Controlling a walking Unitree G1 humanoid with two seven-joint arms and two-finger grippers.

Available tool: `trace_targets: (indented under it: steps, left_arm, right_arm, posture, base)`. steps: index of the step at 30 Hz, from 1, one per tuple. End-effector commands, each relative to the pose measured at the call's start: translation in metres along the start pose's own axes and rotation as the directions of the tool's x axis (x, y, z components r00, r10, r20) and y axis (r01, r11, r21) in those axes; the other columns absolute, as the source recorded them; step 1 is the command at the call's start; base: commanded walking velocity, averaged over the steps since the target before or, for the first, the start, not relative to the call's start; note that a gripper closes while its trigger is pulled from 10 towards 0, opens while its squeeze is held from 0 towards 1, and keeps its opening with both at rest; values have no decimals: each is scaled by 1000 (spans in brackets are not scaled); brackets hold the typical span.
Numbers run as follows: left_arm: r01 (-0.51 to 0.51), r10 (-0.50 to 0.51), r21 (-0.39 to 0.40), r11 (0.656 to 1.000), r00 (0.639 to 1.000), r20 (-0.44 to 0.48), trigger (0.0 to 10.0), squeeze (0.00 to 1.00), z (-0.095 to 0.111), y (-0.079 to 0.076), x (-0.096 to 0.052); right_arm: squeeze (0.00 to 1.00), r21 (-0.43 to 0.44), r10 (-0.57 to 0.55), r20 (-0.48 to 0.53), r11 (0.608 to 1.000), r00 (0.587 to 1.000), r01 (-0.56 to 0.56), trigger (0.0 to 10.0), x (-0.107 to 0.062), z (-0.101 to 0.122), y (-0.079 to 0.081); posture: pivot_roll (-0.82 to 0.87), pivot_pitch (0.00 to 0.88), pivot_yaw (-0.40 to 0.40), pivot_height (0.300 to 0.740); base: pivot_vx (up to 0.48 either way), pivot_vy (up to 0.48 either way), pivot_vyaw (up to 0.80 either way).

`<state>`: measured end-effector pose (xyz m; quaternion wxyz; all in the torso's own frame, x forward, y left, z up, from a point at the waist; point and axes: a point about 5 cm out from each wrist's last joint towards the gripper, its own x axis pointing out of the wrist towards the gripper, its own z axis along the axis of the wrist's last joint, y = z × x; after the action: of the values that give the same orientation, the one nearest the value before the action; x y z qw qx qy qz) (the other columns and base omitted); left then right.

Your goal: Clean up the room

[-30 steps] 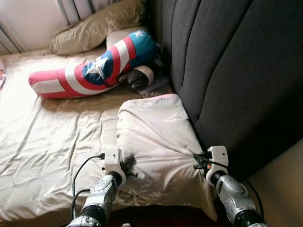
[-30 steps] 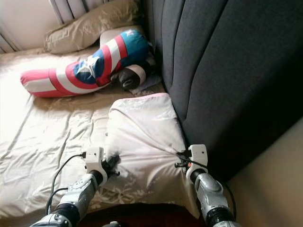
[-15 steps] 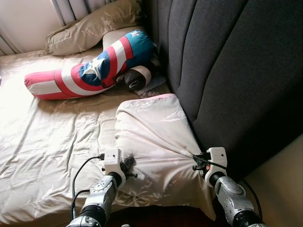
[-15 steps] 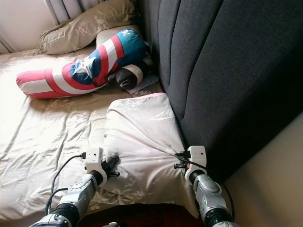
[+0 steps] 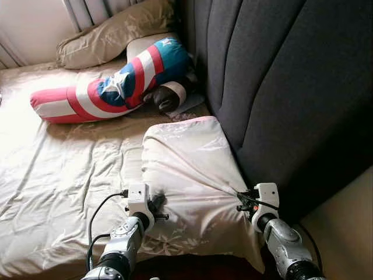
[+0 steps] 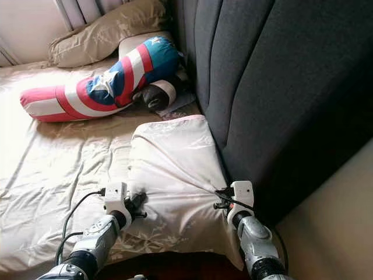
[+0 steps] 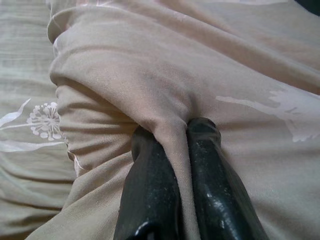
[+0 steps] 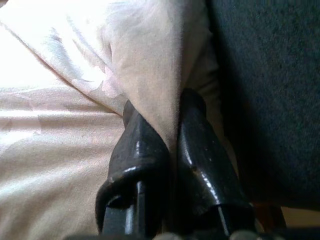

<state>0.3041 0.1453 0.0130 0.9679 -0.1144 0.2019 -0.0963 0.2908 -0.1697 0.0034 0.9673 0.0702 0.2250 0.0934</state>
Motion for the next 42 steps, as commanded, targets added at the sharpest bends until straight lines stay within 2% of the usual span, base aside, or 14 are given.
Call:
trace_targets:
  steps: [1,21,28,32,38,42]
  left_arm:
    - [-20,20,-2,1000,999,44,10000,0,13,7,1]
    - [-17,17,-7,1000,999,47,10000,0,14,6,2]
    - [-23,23,-7,1000,999,43,10000,0,13,7,1]
    - [-25,25,-8,1000,999,44,10000,0,14,7,1]
    - [-26,26,-9,1000,999,48,10000,0,15,8,2]
    - [-25,25,-9,1000,998,49,10000,0,15,8,2]
  right_arm:
    - [0,17,-20,28,1000,999,20,10000,-1,2,-3]
    - [0,21,-31,29,999,999,30,10000,-2,2,-5]
    - [0,20,-17,25,1000,1000,17,10000,-1,1,-1]
    - [0,20,-4,34,1000,999,3,10000,0,3,2]
    - [0,13,81,102,997,992,-82,10000,3,14,12]
    - [0,9,76,98,997,992,-77,10000,4,15,11]
  posture:
    - [12,137,3,740]
    - [9,138,1,740]
    - [10,140,4,740]
    - [11,141,4,740]
    - [11,145,5,740]
    - [9,146,7,740]
  base:
    - [259,0,0]
    - [285,0,0]
    - [292,0,0]
    - [295,0,0]
    - [314,0,0]
    - [316,0,0]
